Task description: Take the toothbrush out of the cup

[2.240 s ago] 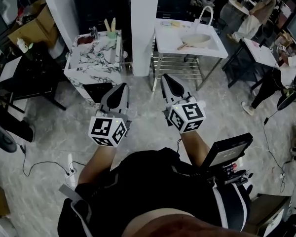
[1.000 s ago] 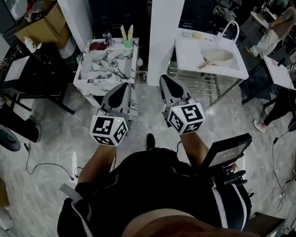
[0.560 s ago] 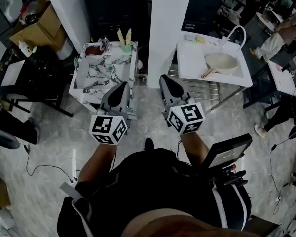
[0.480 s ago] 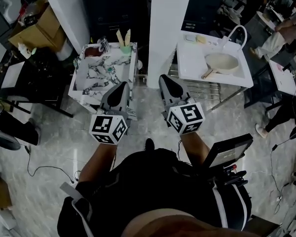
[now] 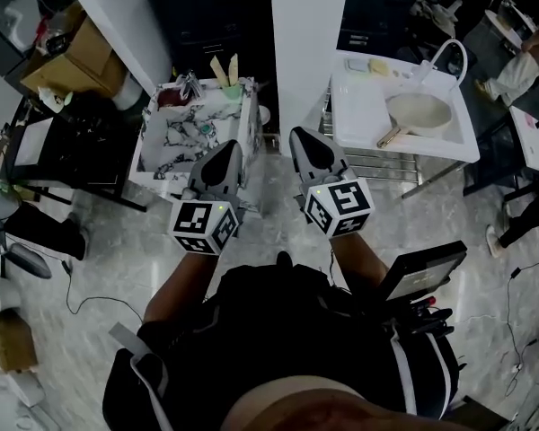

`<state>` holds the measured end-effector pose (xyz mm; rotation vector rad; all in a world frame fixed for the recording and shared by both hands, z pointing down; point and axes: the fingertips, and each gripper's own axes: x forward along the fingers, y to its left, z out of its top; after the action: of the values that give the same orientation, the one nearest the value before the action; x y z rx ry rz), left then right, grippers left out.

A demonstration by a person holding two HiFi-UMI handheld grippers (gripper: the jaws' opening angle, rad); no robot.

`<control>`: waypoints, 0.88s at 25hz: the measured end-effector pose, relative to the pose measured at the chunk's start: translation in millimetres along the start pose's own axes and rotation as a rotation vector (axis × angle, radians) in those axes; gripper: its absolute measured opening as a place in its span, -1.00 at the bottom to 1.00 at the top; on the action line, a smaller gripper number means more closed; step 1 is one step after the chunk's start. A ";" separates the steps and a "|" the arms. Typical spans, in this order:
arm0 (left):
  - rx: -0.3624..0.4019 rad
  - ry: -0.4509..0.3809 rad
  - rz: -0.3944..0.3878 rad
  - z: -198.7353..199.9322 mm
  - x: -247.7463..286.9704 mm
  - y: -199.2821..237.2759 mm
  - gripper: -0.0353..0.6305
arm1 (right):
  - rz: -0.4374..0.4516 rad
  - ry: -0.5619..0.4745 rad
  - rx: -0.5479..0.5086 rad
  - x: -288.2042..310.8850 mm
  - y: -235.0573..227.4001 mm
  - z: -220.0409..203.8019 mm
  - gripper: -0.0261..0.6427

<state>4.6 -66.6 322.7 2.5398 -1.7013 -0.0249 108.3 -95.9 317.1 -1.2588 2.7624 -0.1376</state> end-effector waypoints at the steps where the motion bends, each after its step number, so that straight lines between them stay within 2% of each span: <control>1: -0.004 0.004 0.002 -1.4 4.7 0.3 -0.89 | 0.003 0.000 0.003 3.6 -2.8 -0.1 -0.85; 9: 0.012 0.033 0.001 -8.1 22.8 3.5 -0.89 | 0.013 -0.005 0.000 15.9 -16.0 -1.0 -0.85; 12: 0.004 0.034 0.016 -8.9 32.6 16.7 -0.89 | 0.006 -0.004 -0.003 26.0 -20.3 -1.8 -0.85; 22: -0.031 0.005 -0.009 -4.3 56.0 78.3 -0.89 | -0.006 -0.007 -0.044 85.2 -8.1 -0.7 -0.85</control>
<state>-46.0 -147.7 335.0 2.5235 -1.6742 -0.0445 58.7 -165.5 314.1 -1.2756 2.7701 -0.0736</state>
